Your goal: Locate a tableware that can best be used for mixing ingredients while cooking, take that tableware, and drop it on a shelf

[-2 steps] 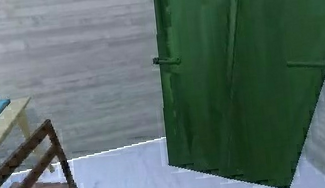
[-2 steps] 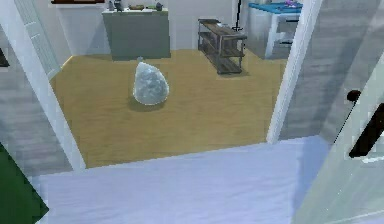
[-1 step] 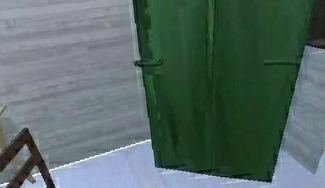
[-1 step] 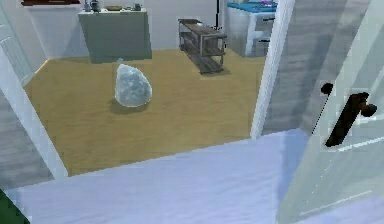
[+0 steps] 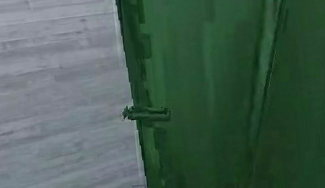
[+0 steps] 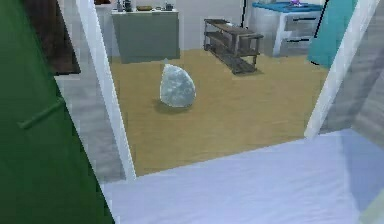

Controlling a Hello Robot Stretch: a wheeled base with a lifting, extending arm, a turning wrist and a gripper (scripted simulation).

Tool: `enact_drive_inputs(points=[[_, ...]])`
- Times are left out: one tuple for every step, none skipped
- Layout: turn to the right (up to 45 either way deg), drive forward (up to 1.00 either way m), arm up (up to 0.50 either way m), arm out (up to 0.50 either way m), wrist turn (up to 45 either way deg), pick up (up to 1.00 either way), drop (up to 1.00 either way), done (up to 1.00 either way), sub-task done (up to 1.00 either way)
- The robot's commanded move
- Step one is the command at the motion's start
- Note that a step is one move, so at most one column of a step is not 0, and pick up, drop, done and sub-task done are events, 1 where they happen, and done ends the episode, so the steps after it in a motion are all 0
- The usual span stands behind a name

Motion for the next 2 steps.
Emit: enact_drive_inputs(points=[[-45.0, 0.00, 0.00, 0.00, 0.0, 0.00, 0.00, 0.00, 0.00], [-45.0, 0.00, 0.00, 0.00, 0.0, 0.00, 0.00, 0.00, 0.00]])
